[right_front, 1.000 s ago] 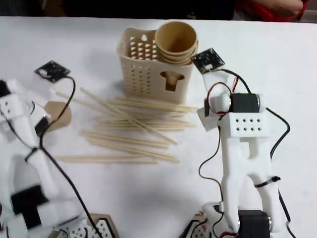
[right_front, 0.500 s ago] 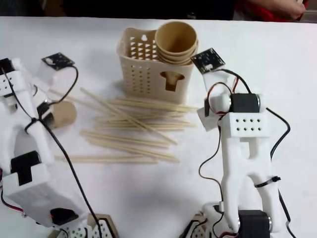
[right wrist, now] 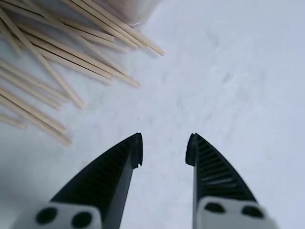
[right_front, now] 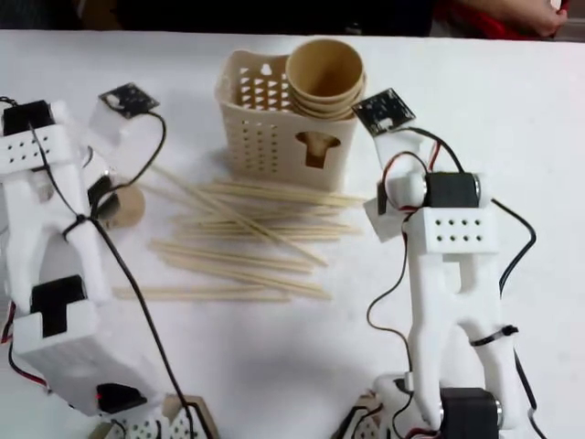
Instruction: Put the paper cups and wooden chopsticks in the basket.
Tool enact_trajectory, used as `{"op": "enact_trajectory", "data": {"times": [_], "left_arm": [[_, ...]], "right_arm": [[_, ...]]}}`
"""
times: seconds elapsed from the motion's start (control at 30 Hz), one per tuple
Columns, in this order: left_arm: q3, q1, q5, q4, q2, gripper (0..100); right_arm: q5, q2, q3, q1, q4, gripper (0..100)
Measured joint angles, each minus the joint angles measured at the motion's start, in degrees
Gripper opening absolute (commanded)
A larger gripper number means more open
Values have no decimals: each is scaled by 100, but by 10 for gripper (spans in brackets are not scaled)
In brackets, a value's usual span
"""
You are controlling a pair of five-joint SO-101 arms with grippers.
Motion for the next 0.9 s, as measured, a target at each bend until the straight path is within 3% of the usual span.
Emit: {"op": "enact_trajectory", "data": {"times": [0.27,0.6,0.9], "left_arm": [[-9,35,686,-360,9,20],[-9,237,1336,-413,9,23],[-9,237,1380,-352,-440,23]], "right_arm": [[0,0,0,0,0,163],[0,0,0,0,0,163],[0,0,0,0,0,163]]}}
